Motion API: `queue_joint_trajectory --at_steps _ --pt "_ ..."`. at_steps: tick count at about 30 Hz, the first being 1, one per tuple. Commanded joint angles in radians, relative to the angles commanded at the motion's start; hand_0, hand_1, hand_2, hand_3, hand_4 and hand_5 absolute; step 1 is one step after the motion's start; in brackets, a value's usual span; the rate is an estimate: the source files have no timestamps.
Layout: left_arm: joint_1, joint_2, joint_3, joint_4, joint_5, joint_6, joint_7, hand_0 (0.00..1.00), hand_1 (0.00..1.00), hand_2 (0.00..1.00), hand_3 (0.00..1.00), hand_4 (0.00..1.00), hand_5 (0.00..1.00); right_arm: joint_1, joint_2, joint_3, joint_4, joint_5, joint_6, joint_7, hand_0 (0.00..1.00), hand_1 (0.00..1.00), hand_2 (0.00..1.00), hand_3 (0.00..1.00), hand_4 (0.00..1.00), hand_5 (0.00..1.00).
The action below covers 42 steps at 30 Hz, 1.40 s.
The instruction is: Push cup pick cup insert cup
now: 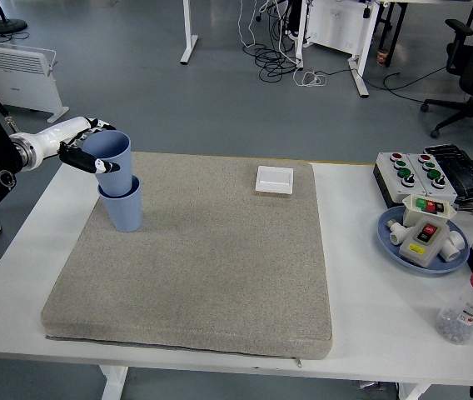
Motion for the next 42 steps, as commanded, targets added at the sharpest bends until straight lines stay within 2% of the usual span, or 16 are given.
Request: queue_joint_trajectory --at_steps 5,6,11,12,17,18,23,24,29,30,32,39,41,42 --pt "0.004 -0.009 0.012 0.013 -0.001 0.011 -0.013 0.506 0.559 0.554 0.528 0.514 0.058 -0.002 0.001 0.0 0.0 -0.003 0.0 -0.001 0.726 0.654 0.669 0.588 0.134 0.496" --pt "0.006 -0.011 0.01 0.017 -0.003 0.014 -0.018 0.465 0.581 0.61 0.632 0.709 0.228 -0.002 0.001 0.0 0.0 -0.004 0.0 -0.001 0.726 0.654 0.669 0.587 0.134 0.496" --pt "0.013 -0.02 0.009 0.034 0.003 0.021 -0.026 0.465 0.581 0.61 0.632 0.709 0.228 -0.005 0.001 -0.001 0.0 -0.005 0.0 -0.002 0.726 0.654 0.669 0.587 0.134 0.496" --pt "0.014 -0.021 0.009 0.039 0.006 0.021 -0.025 0.497 0.671 0.738 0.801 0.828 0.4 -0.005 0.001 -0.001 0.0 -0.005 0.0 -0.001 0.726 0.654 0.669 0.587 0.134 0.496" --pt "0.017 -0.024 0.007 0.051 0.006 0.023 -0.033 0.497 0.671 0.738 0.801 0.828 0.4 -0.005 0.001 -0.001 0.0 -0.007 0.0 -0.002 0.726 0.654 0.669 0.587 0.134 0.496" --pt "0.018 -0.025 0.007 0.055 0.004 0.026 -0.037 0.883 0.866 0.976 0.952 0.927 0.51 -0.005 0.001 -0.001 0.0 -0.008 0.0 -0.002 0.726 0.654 0.669 0.588 0.134 0.496" --pt "0.021 -0.029 0.008 0.072 -0.014 0.038 -0.055 0.883 0.866 0.976 0.952 0.927 0.51 -0.005 0.001 0.0 0.0 -0.014 0.0 -0.002 0.726 0.654 0.669 0.588 0.134 0.496" --pt "0.021 -0.029 0.008 0.072 -0.014 0.038 -0.055 0.944 0.921 0.998 0.98 0.958 0.536 -0.005 0.001 0.0 0.0 -0.014 0.0 -0.002 0.726 0.654 0.669 0.588 0.133 0.496" --pt "0.024 -0.031 0.01 0.075 -0.019 0.044 -0.056 0.944 0.921 0.998 0.98 0.958 0.536 -0.004 0.001 -0.001 0.0 -0.01 0.0 -0.001 0.726 0.654 0.669 0.588 0.133 0.496" --pt "0.024 -0.033 0.011 0.074 -0.019 0.047 -0.057 0.975 0.962 0.998 0.998 0.978 0.554 -0.003 0.001 0.0 0.0 -0.01 0.001 -0.001 0.726 0.654 0.669 0.587 0.133 0.496" --pt "0.023 -0.033 0.011 0.073 -0.021 0.052 -0.062 0.975 0.962 0.998 0.998 0.978 0.554 -0.003 0.001 0.0 0.0 -0.009 0.001 0.0 0.726 0.654 0.669 0.587 0.133 0.496" --pt "0.026 -0.024 -0.002 0.043 -0.019 0.071 -0.086 0.988 0.973 0.998 0.998 0.993 0.565 -0.001 0.001 0.001 0.0 -0.006 0.001 0.0 0.726 0.654 0.669 0.587 0.133 0.497" --pt "0.03 -0.017 -0.004 0.019 -0.014 0.102 -0.127 0.988 0.973 0.998 0.998 0.993 0.565 -0.001 0.001 0.001 0.0 -0.005 0.001 0.0 0.726 0.654 0.669 0.587 0.133 0.497" --pt "0.035 -0.01 -0.006 -0.003 -0.026 0.128 -0.157 0.913 0.89 0.998 0.917 0.806 0.529 -0.001 0.001 0.002 0.0 -0.005 0.002 0.0 0.726 0.654 0.67 0.588 0.133 0.495"
